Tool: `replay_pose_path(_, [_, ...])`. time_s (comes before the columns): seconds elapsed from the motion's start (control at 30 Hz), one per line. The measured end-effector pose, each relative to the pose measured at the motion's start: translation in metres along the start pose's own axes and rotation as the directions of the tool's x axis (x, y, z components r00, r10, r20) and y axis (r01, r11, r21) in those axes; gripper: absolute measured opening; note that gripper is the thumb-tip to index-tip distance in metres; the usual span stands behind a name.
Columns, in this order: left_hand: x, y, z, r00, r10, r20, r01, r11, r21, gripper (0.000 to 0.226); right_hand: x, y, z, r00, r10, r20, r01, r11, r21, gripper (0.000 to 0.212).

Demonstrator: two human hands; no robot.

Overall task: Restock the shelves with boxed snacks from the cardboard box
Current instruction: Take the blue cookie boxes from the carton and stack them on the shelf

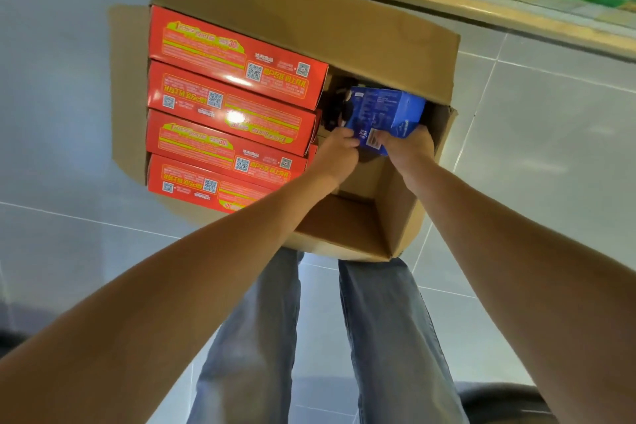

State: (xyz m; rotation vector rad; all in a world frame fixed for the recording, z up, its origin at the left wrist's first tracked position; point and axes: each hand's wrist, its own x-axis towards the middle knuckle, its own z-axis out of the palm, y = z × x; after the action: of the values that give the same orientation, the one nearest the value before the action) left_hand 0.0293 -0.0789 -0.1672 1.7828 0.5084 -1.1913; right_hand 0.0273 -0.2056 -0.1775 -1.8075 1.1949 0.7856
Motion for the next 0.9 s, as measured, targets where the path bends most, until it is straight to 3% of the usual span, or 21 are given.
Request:
replay_pose_path(0.17, [-0.049, 0.012, -0.013, 0.997, 0.074, -0.006, -0.073, 0.989, 0.128, 0.029, -0.037, 0.006, -0.015, 0.999, -0.05, 0.004, 0.05, 0.999, -0.015, 0.048])
replay_pose_path(0.23, [-0.073, 0.019, -0.021, 0.996, 0.083, -0.009, -0.082, 0.994, 0.069, 0.021, -0.055, 0.004, -0.026, 0.997, -0.075, -0.009, 0.075, 0.997, 0.0, 0.044])
replay_pose_path(0.37, [-0.113, 0.043, -0.047, 0.985, 0.168, 0.023, -0.17, 0.973, 0.154, 0.019, -0.101, -0.016, -0.057, 1.0, 0.008, -0.019, -0.008, 0.999, 0.044, 0.038])
replay_pose_path(0.4, [-0.123, 0.051, -0.054, 0.982, 0.187, 0.028, -0.189, 0.955, 0.23, 0.021, -0.113, -0.023, -0.067, 1.0, 0.01, 0.001, -0.01, 0.999, 0.035, 0.039])
replay_pose_path(0.5, [-0.152, 0.079, -0.071, 0.972, 0.234, 0.024, -0.223, 0.879, 0.423, 0.063, -0.154, -0.046, -0.099, 0.998, -0.036, 0.047, 0.035, 0.999, 0.02, 0.038])
replay_pose_path(0.57, [-0.175, 0.102, -0.082, 0.961, 0.276, 0.025, -0.256, 0.847, 0.467, 0.065, -0.179, -0.065, -0.119, 0.992, -0.077, 0.1, 0.075, 0.997, 0.022, 0.034])
replay_pose_path(0.7, [-0.24, 0.158, -0.115, 0.899, 0.433, 0.06, -0.403, 0.768, 0.498, 0.035, -0.245, -0.114, -0.166, 0.975, -0.128, 0.179, 0.114, 0.99, 0.085, 0.031])
replay_pose_path(0.83, [-0.309, 0.215, -0.153, 0.745, 0.666, -0.023, -0.477, 0.557, 0.68, 0.041, -0.312, -0.168, -0.219, 0.951, -0.191, 0.243, 0.148, 0.972, 0.183, 0.029])
replay_pose_path(0.9, [-0.349, 0.245, -0.169, 0.713, 0.701, 0.001, -0.519, 0.528, 0.672, 0.037, -0.345, -0.195, -0.246, 0.937, -0.225, 0.268, 0.163, 0.958, 0.234, 0.025])
